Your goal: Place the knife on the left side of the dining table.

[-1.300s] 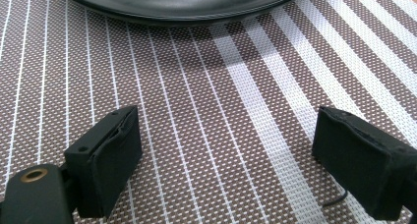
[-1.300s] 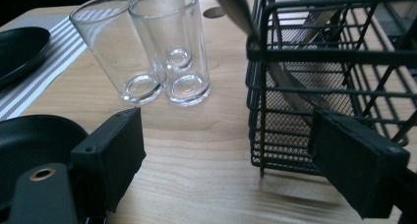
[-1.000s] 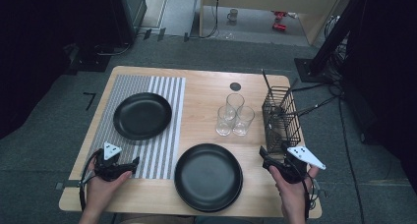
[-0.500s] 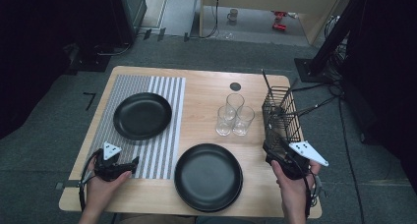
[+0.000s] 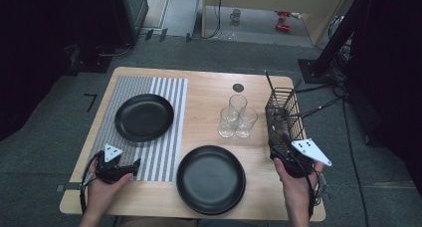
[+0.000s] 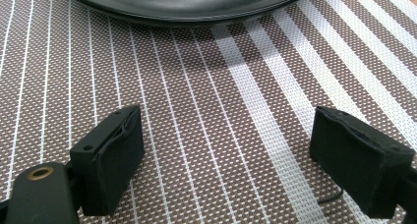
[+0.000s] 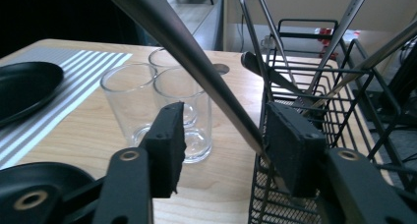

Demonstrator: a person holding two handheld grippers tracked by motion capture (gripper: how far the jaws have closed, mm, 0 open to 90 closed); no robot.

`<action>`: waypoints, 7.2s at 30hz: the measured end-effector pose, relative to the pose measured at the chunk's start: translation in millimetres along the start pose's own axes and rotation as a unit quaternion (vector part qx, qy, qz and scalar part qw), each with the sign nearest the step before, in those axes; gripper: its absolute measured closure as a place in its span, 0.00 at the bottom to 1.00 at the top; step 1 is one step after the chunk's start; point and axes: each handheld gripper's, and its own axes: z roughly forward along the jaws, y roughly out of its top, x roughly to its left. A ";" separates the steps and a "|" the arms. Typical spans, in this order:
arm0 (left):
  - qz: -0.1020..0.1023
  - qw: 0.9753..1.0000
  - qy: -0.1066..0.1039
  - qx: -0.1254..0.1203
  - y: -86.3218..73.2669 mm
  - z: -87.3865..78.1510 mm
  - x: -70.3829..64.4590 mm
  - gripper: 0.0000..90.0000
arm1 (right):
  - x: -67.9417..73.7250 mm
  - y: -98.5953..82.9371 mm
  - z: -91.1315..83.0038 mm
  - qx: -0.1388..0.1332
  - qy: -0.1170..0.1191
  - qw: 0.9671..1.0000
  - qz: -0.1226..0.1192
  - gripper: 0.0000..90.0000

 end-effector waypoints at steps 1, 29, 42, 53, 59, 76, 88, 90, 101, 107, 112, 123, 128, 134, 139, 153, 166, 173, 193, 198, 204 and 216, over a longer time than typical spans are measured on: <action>0.000 1.000 0.000 0.000 0.0 0.0 0.0 0.15 | 0.0 0.0 0.0 0.000 0.000 1.000 0.000 0.58; -0.004 1.000 -0.003 -0.002 -0.1 -0.3 0.9 0.15 | -14.9 14.5 15.5 -0.004 -0.013 1.000 -0.015 0.81; -0.003 1.000 -0.002 -0.002 -0.1 -0.2 0.7 0.15 | -31.8 15.7 17.7 -0.019 -0.023 1.000 -0.002 0.85; -0.003 1.000 -0.002 -0.002 -0.1 -0.3 0.7 0.16 | -46.5 13.8 21.2 -0.030 -0.036 0.999 0.006 0.88; -0.003 1.000 -0.002 -0.002 -0.1 -0.2 0.7 0.16 | -54.4 8.4 30.0 -0.023 -0.039 0.999 0.015 0.89; -0.006 1.000 -0.005 -0.002 -0.1 -0.5 1.7 0.16 | -61.2 12.7 35.5 -0.012 -0.063 0.998 0.002 0.93; -0.008 1.000 -0.007 -0.004 -0.3 -0.7 2.3 0.16 | -62.4 25.4 25.3 -0.023 -0.069 0.997 0.003 0.93; -0.008 1.000 -0.006 -0.004 -0.2 -0.7 2.3 0.16 | -62.4 26.8 24.2 -0.024 -0.068 0.997 0.002 0.93; -0.008 1.000 -0.006 -0.003 -0.3 -0.9 2.5 0.16 | -61.2 41.4 9.9 -0.044 -0.063 0.997 0.006 0.93; -0.009 1.000 -0.008 -0.004 -0.3 -1.1 3.1 0.16 | -59.4 46.9 7.0 -0.053 -0.062 0.997 0.007 0.93; -0.012 1.000 -0.011 -0.005 -0.4 -1.3 3.8 0.16 | -54.8 54.2 3.6 -0.063 -0.060 0.996 0.003 0.93; -0.010 1.000 -0.009 -0.004 -0.4 -1.2 3.5 0.16 | -45.4 71.4 -5.5 -0.088 -0.050 0.995 -0.003 0.93; -0.011 1.000 -0.009 -0.005 -0.4 -1.1 3.5 0.16 | -41.4 79.6 -10.0 -0.097 -0.044 0.994 -0.008 0.93; -0.015 1.000 -0.012 -0.007 -0.5 -1.2 3.9 0.16 | -34.7 88.7 -16.5 -0.109 -0.034 0.993 -0.013 0.93; -0.016 1.000 -0.012 -0.008 -0.5 -1.2 4.0 0.16 | -27.2 94.5 -20.4 -0.113 -0.025 0.993 -0.019 0.93; -0.025 0.999 -0.020 -0.012 -0.9 -2.1 6.4 0.16 | 2.0 98.0 -20.3 -0.114 0.028 0.993 -0.015 0.93; -0.035 0.999 -0.031 -0.024 -1.5 -3.7 8.6 0.16 | 33.9 91.1 -12.8 -0.111 0.087 0.990 -0.021 0.93; -0.029 0.999 -0.024 -0.030 -1.2 -5.0 6.5 0.16 | 43.2 81.7 -6.4 -0.105 0.102 0.989 -0.020 0.93; -0.008 0.995 -0.063 -0.074 26.5 -24.0 -24.8 0.16 | 60.1 63.5 0.3 -0.091 0.129 0.987 -0.035 0.93; 0.001 0.994 -0.081 -0.079 35.3 -23.6 -38.2 0.16 | 63.6 62.3 -0.5 -0.090 0.134 0.986 -0.041 0.93; 0.018 0.991 -0.100 -0.085 47.8 -22.0 -57.2 0.16 | 66.6 61.0 -1.6 -0.088 0.139 0.986 -0.039 0.93; 0.046 0.985 -0.137 -0.092 64.8 -15.2 -94.8 0.16 | 72.3 55.2 -1.0 -0.087 0.151 0.984 -0.043 0.93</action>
